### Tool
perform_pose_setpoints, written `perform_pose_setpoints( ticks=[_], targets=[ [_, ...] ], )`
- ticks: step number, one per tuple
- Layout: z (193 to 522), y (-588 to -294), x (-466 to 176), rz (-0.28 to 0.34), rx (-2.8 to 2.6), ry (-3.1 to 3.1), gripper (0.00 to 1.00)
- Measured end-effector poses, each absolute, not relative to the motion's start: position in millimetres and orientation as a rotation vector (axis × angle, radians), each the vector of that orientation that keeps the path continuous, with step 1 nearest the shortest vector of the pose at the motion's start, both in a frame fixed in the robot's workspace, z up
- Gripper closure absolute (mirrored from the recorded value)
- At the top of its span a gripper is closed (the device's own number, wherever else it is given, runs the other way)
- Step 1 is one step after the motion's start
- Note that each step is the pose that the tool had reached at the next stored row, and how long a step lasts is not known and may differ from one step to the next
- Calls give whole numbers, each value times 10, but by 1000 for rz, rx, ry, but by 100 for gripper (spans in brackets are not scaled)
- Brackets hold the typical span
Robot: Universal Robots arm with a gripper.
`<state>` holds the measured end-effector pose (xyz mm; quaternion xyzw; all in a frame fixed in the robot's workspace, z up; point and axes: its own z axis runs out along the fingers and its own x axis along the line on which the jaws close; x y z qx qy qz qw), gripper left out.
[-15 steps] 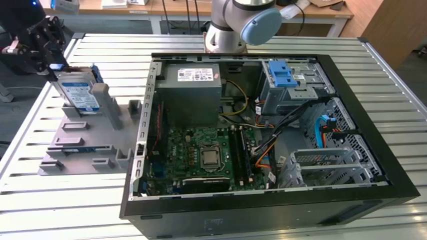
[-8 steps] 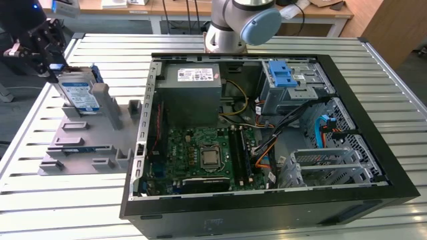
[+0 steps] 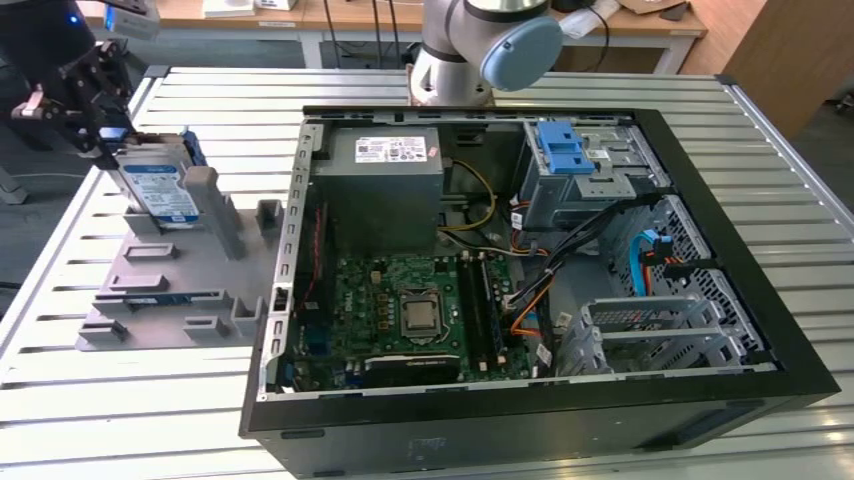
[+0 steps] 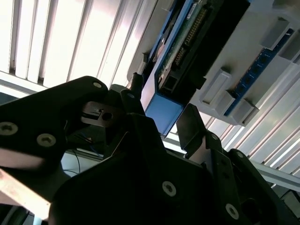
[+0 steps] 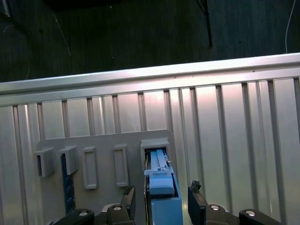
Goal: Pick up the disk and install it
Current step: 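Pick up the disk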
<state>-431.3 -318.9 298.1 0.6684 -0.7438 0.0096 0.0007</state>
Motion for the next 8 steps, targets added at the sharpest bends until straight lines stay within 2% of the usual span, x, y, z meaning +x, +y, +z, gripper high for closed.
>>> perform_pose_setpoints(
  ticks=[8],
  targets=[
    [2948,-3188,-4312,30,2101,-2334,45]
  ],
)
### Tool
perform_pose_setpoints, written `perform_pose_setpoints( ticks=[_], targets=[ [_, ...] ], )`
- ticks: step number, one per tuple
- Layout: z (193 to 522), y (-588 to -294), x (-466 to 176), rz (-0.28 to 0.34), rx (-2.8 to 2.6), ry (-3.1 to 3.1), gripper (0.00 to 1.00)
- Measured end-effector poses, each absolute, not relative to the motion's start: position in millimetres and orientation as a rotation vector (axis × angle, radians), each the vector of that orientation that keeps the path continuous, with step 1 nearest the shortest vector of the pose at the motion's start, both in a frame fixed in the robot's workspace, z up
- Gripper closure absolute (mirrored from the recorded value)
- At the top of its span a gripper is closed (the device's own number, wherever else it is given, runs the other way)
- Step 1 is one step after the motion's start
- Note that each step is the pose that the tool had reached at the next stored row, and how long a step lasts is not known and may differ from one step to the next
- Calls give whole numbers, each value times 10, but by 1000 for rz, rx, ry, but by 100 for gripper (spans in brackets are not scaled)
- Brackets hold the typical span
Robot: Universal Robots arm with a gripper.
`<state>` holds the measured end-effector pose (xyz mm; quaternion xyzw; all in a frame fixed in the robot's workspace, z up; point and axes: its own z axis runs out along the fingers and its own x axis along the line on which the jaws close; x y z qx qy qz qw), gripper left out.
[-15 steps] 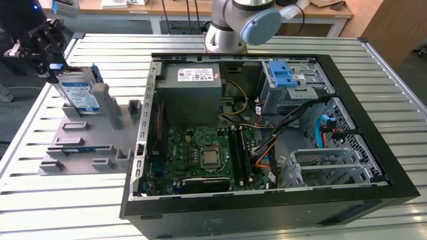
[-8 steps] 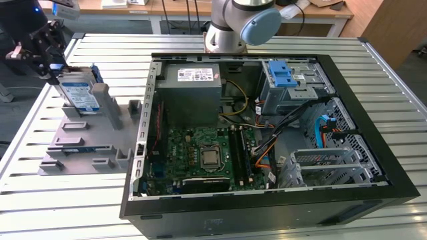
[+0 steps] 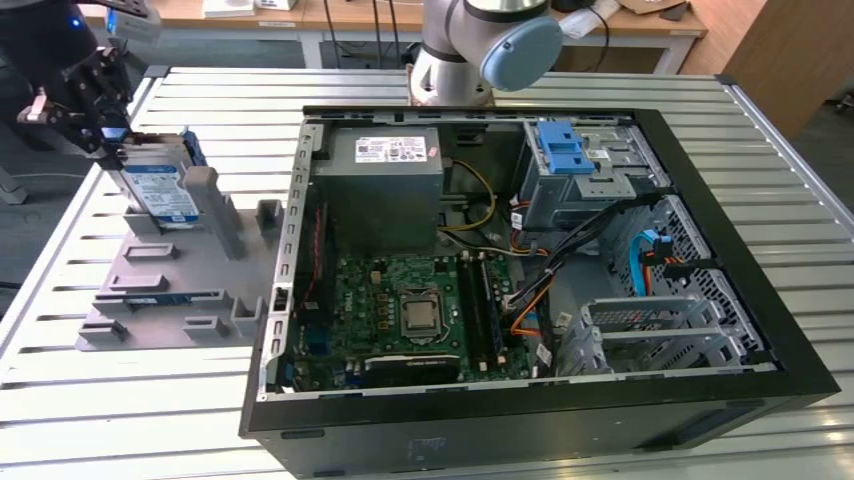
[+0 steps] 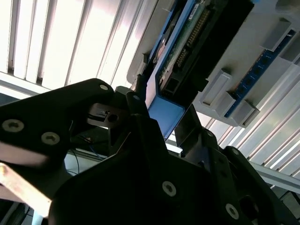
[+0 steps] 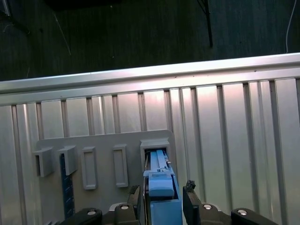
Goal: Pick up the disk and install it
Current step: 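Pick up the disk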
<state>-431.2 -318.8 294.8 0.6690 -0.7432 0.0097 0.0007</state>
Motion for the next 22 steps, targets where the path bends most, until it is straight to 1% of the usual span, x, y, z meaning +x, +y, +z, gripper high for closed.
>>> perform_pose_setpoints(
  ticks=[1,2,22],
  targets=[
    [2945,-3188,-4313,30,2101,-2334,45],
    [2941,-3189,-4313,31,2101,-2334,52],
    [2911,-3185,-4313,36,2112,-2320,52]
  ],
)
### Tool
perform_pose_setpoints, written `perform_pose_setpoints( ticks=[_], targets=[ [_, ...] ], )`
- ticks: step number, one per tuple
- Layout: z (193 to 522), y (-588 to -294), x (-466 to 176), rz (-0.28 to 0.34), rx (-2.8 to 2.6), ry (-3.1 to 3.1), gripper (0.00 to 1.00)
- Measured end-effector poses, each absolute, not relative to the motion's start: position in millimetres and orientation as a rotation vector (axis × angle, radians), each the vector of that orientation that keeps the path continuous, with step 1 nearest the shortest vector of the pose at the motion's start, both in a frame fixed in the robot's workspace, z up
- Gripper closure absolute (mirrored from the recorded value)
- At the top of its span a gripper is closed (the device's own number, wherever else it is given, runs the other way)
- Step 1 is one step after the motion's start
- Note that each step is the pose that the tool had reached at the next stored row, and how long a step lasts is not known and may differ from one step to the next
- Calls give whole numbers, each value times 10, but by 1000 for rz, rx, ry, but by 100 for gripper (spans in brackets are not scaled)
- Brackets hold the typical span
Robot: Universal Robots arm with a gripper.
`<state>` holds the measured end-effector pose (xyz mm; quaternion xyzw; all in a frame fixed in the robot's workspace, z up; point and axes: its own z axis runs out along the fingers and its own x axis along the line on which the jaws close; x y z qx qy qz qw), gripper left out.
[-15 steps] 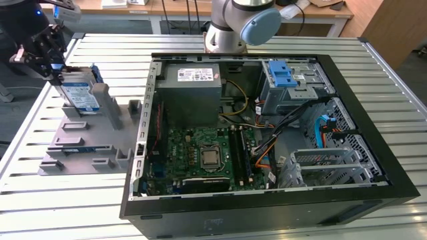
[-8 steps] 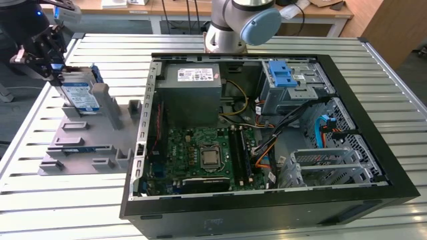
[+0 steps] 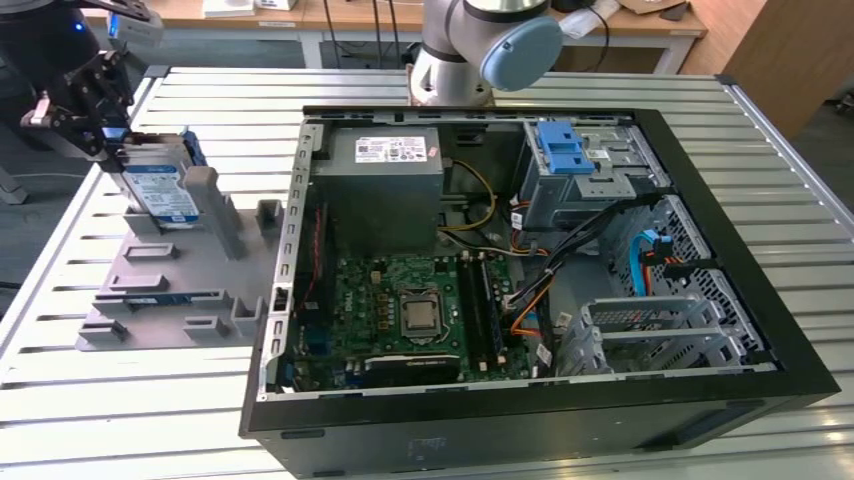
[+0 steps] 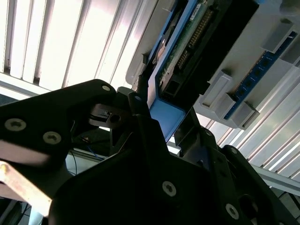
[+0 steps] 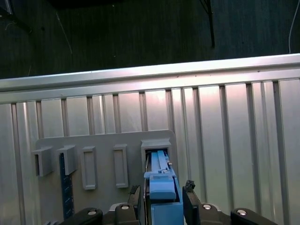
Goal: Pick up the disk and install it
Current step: 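Pick up the disk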
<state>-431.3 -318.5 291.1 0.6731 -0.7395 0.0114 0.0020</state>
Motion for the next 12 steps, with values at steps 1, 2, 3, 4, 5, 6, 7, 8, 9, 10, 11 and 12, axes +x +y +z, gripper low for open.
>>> perform_pose_setpoints(
  ticks=[1,2,3,4,5,6,7,8,9,10,11,12],
  targets=[
    [2911,-3185,-4313,36,2112,-2320,52],
    [2912,-3185,-4313,36,2112,-2320,52],
    [2912,-3185,-4313,36,2112,-2320,52],
    [2912,-3185,-4313,36,2112,-2320,52],
    [2912,-3184,-4313,36,2112,-2320,52],
    [2912,-3184,-4313,36,2112,-2320,52],
    [2912,-3184,-4313,36,2112,-2320,52],
    [2912,-3184,-4313,36,2112,-2320,52],
    [2912,-3184,-4313,36,2112,-2320,51],
    [2912,-3184,-4313,36,2112,-2320,51],
    [2912,-3184,-4313,36,2112,-2320,45],
    [2911,-3184,-4312,36,2112,-2320,45]
  ],
)
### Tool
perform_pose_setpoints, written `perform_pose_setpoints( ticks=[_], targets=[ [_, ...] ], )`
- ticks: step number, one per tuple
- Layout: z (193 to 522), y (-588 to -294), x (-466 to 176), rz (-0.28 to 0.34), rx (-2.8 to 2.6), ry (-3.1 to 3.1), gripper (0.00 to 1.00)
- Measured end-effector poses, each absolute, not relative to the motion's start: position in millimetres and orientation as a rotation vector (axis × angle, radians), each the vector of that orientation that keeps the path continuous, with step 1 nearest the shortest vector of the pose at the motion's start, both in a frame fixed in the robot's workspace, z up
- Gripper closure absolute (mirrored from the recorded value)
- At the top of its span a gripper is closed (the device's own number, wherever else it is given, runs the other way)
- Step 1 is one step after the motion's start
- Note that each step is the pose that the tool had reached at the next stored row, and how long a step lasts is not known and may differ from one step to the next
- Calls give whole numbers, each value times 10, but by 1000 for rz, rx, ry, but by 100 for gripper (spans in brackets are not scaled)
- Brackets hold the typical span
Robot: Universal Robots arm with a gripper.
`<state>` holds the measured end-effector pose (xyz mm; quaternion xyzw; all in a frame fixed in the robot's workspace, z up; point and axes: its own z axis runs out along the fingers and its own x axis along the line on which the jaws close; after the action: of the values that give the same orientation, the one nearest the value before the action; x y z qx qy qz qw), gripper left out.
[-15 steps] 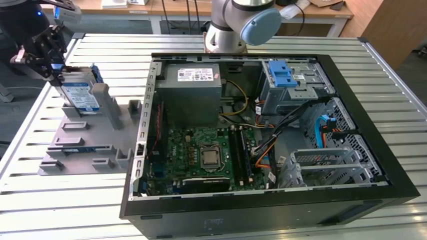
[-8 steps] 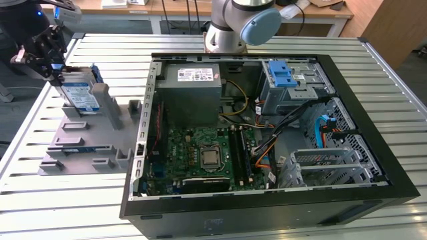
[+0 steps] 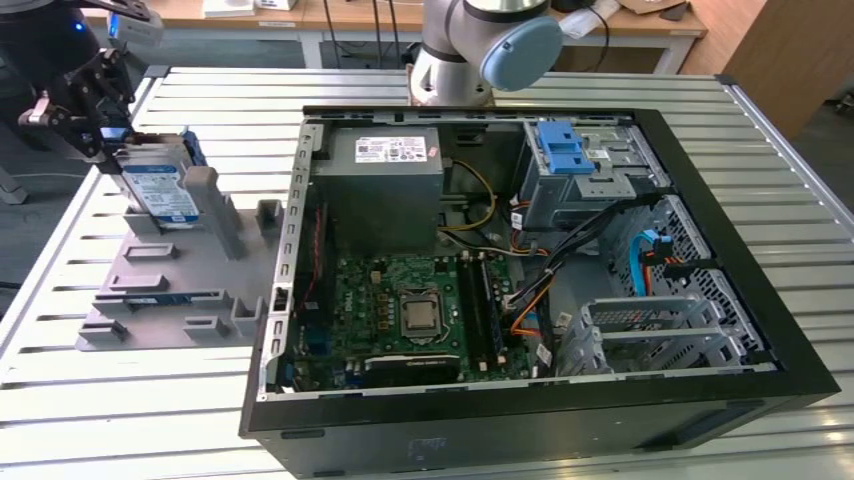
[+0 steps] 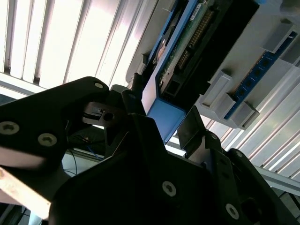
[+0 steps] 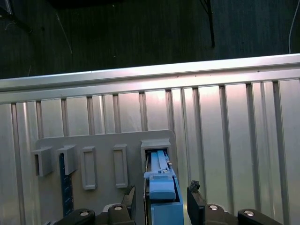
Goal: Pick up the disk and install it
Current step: 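Pick up the disk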
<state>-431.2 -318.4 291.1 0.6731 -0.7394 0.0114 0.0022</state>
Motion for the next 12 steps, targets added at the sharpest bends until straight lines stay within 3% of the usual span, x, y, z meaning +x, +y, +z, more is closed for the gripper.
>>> perform_pose_setpoints(
  ticks=[6,7,12],
  targets=[
    [2910,-3183,-4313,36,2111,-2319,46],
    [2909,-3183,-4313,36,2111,-2319,53],
    [2909,-3183,-4313,37,2111,-2319,54]
  ],
)
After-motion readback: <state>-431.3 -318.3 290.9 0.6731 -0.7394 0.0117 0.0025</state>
